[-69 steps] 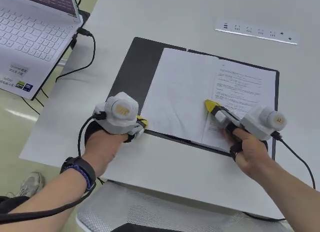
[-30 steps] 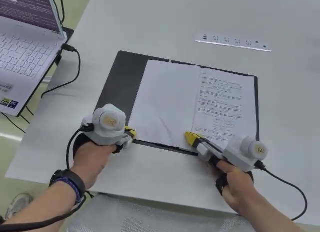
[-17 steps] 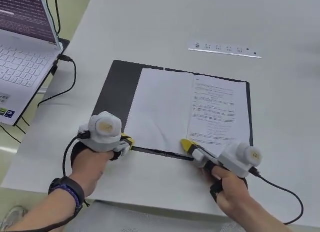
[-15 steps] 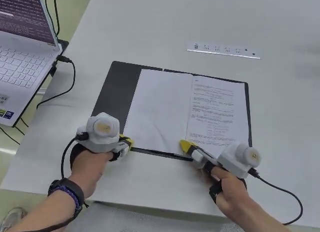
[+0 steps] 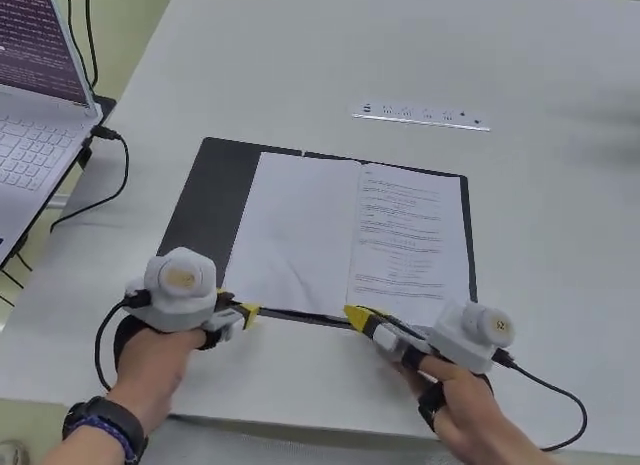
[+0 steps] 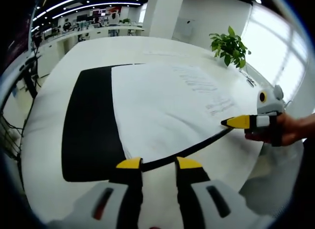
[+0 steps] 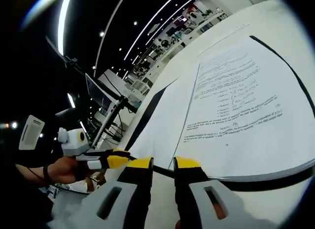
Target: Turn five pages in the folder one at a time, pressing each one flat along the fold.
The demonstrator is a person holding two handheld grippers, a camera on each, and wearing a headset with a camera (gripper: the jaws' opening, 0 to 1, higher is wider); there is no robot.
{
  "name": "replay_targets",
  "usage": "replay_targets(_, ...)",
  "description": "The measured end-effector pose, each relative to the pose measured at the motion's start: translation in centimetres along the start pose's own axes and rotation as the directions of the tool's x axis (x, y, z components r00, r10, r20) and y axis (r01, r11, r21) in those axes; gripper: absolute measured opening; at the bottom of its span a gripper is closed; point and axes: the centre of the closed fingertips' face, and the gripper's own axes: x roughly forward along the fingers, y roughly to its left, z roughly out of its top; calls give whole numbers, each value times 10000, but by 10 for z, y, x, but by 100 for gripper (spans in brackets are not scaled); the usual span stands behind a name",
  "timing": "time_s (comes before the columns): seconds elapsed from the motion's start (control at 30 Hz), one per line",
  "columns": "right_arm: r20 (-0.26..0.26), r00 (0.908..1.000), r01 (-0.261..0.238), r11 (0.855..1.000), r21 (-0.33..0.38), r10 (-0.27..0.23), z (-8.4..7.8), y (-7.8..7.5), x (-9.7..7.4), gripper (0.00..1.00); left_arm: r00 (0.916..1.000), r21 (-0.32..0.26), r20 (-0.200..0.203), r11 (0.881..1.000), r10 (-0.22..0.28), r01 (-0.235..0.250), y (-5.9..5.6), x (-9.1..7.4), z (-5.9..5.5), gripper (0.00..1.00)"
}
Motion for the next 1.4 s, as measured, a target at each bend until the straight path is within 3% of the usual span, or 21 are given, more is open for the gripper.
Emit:
replay_targets(0.37, 424, 9973, 640, 9915, -1129, -596, 30, -14, -36, 25, 9992, 317, 281, 9991, 282, -291, -1, -22, 6, 31)
replay_targets(0.73, 1079, 9869, 1384, 9738, -1803, -1203, 61, -28, -81, 31, 9964, 470, 642, 9972, 553, -584, 0, -37, 17, 35)
replay_targets(0.9, 1369, 9800, 1707, 9641, -2035, -1446, 76, -35, -103, 32, 9934, 282, 868, 9966, 752, -779, 2, -42, 23, 37)
replay_targets(1.07, 1681, 9715, 1987, 9610, -1923, -1672, 88, -44, -122, 37, 9908, 341, 1090, 9959, 799, -841, -2, -51, 28, 39)
replay_targets(1.17, 1958, 9650, 2126, 9577, -1940, -1746, 94, -46, -132, 40, 9886, 63, 1315, 9972, 731, -745, -8, -57, 31, 41)
replay_targets(1.4, 1942, 9632, 2301, 9435, -2386, -1858, 95, -42, -145, 40, 9881, 361, 1272, 9952, 860, -913, -19, -65, 25, 44)
